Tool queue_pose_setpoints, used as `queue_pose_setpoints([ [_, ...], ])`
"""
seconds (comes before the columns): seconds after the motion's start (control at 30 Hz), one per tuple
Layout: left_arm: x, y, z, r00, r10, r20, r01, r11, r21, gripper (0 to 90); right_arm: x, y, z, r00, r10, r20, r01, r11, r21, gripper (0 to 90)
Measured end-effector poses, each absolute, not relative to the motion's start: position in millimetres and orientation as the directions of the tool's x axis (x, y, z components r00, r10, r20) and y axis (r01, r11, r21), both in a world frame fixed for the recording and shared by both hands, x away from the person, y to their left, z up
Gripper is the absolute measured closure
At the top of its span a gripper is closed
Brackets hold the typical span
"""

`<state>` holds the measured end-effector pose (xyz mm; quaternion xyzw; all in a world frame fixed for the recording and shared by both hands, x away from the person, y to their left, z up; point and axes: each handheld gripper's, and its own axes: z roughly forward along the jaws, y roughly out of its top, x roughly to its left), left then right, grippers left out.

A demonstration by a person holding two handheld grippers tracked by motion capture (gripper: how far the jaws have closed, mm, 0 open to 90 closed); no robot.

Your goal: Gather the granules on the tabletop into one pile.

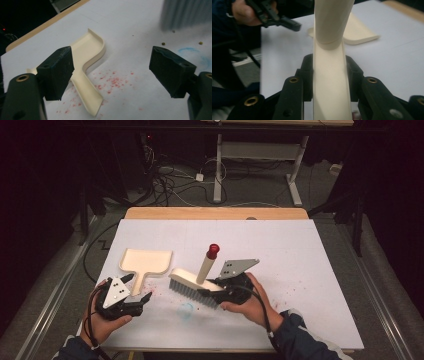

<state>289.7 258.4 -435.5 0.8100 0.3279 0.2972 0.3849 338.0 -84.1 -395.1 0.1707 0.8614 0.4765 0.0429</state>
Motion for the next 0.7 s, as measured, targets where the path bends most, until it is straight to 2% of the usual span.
queue_pose_setpoints([
  [0.1,289,265,-434,0.592,0.776,0.219,0.303,-0.466,0.831,19.2,331,-69,-408,-0.927,0.34,0.157,0.317,0.492,0.811,67.9],
  [0.27,290,264,-436,0.602,0.769,0.213,0.307,-0.47,0.828,19.2,334,-58,-432,-0.896,0.408,0.177,0.388,0.526,0.757,67.9],
  [0.3,290,262,-437,0.608,0.765,0.213,0.307,-0.474,0.826,19.1,339,-61,-435,-0.881,0.445,0.161,0.4,0.518,0.757,67.9],
  [0.47,289,253,-439,0.624,0.74,0.251,0.282,-0.512,0.811,19.2,354,-72,-441,-0.853,0.501,0.148,0.431,0.514,0.741,67.2],
  [0.7,288,245,-441,0.635,0.727,0.264,0.28,-0.534,0.797,19.2,368,-98,-439,-0.819,0.55,0.163,0.472,0.485,0.736,66.9],
])
